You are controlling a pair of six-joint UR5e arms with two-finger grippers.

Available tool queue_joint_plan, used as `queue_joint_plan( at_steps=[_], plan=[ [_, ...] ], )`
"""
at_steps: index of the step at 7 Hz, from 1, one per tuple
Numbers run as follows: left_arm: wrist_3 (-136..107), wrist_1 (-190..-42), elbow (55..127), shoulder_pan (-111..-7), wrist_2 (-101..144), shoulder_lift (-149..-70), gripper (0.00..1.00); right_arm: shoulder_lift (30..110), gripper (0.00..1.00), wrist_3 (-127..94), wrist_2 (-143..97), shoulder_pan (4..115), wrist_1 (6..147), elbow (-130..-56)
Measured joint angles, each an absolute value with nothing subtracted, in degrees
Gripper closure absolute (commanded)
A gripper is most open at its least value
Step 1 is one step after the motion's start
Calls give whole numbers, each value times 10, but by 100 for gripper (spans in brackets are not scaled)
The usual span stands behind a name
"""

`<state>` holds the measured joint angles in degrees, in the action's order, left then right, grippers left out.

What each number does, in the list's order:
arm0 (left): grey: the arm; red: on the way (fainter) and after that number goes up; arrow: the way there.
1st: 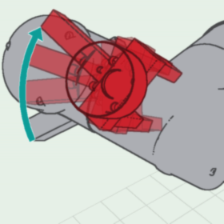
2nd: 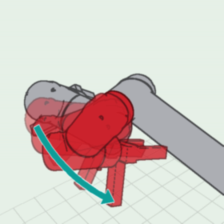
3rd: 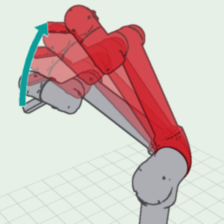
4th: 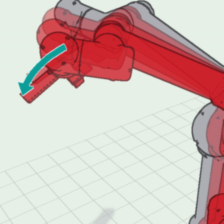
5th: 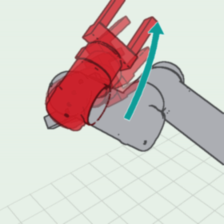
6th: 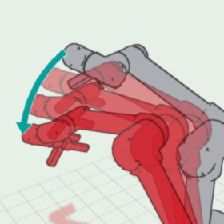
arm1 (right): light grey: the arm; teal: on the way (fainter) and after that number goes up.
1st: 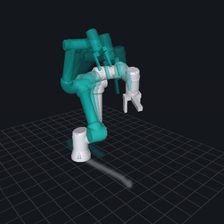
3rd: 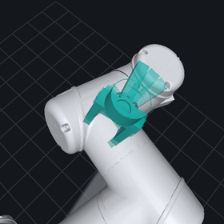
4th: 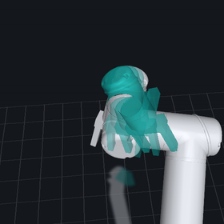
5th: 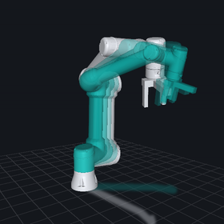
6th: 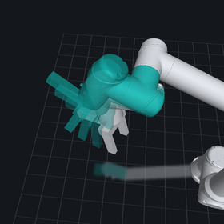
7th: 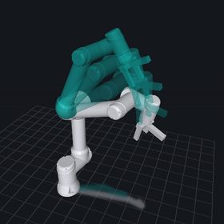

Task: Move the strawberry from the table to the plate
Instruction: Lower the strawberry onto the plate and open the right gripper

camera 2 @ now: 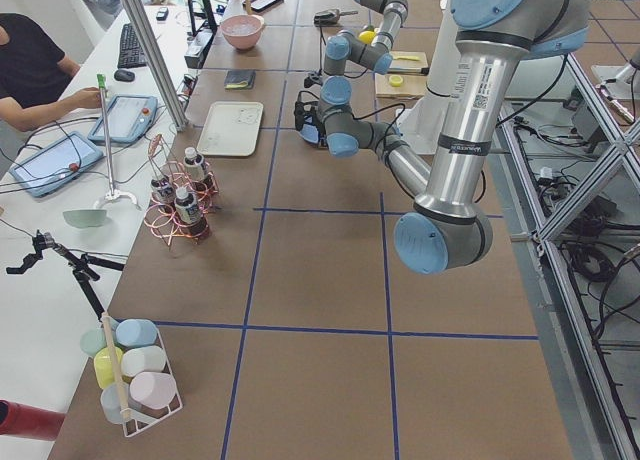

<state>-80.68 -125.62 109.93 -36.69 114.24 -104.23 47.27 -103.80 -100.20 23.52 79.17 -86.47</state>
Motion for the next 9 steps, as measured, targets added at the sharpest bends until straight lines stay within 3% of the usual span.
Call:
queue_joint_plan(
  at_steps=[4, 5, 6, 7, 9],
  plan=[
    [-807, -1257, 1094, -366, 1143, -1044, 45, 455, 100, -1035, -994, 236, 791, -839],
    [-807, -1257, 1093, -366, 1143, -1044, 45, 455, 93, -1035, -994, 235, 792, -837],
    [-807, -1257, 1092, -366, 1143, -1044, 45, 455, 23, -1033, -994, 235, 792, -836],
    [-807, -1257, 1091, -366, 1143, -1045, 45, 455, 0, -1030, -994, 235, 792, -836],
    [-807, -1257, 1089, -366, 1143, -1045, 45, 454, 0, -1026, -994, 235, 792, -836]
  ],
)
